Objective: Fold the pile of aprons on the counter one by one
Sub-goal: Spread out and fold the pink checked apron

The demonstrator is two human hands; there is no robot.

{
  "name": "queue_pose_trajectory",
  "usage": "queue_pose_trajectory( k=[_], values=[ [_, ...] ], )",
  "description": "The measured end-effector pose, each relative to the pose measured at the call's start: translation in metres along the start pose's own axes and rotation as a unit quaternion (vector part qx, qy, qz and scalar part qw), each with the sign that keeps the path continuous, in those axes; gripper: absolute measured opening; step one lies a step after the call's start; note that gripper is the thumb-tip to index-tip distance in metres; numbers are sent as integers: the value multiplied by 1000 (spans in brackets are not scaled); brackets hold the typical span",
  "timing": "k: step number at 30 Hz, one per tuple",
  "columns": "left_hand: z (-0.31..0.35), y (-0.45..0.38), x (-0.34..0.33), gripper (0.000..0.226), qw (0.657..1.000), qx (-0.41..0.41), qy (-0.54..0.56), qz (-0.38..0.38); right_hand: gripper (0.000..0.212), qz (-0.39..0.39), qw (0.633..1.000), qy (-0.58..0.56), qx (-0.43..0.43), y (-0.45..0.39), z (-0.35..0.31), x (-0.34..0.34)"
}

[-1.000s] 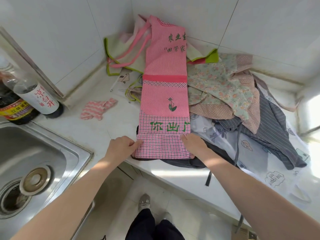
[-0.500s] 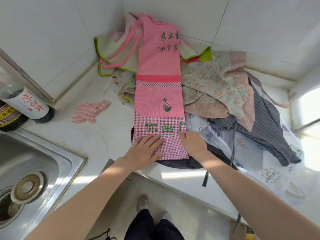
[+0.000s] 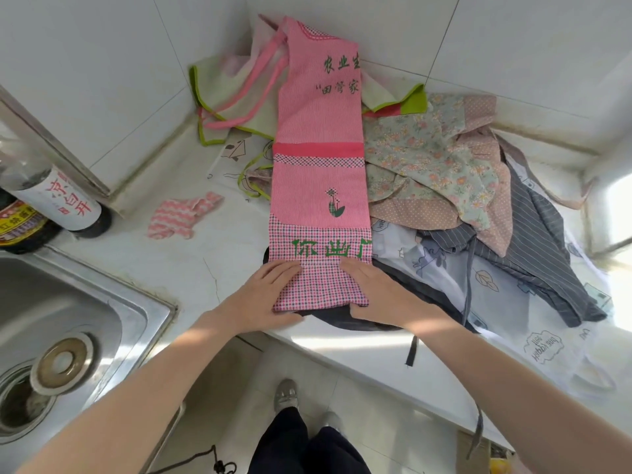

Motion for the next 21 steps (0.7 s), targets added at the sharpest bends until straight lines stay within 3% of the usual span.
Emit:
queue_pose_trajectory(
  k=[4, 8, 10, 15, 18, 21],
  values=[
    [-15, 12, 17, 86, 995, 28, 98, 19, 74, -2, 999, -39, -19, 3, 9, 11],
    [-32, 14, 38, 34, 966, 114, 217, 79, 40, 99, 980, -150, -82, 0, 27, 38],
    [-40, 11, 43, 25, 950, 177, 239, 95, 20, 121, 964, -212, -105, -2, 30, 49],
    [-49, 12, 42, 26, 939, 228, 232, 111, 32, 78, 923, -337, -167, -4, 26, 41],
    [-49, 17, 33, 23, 938, 243, 227, 93, 33, 68, 914, -337, -216, -9, 28, 24],
    [-49, 22, 33, 18, 929, 275, 236, 80, 40, 87, 929, -258, -251, -14, 27, 22]
  ],
)
Point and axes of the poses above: each hand's wrist, its own y-axis away from the middle knuckle, its own x-axis out of the back of the hand, z = x × y, the point moved 8 cm from there along -y, towards the middle knuckle, and after that the axes turned 9 degrees about -z, right-handed, at the moved point
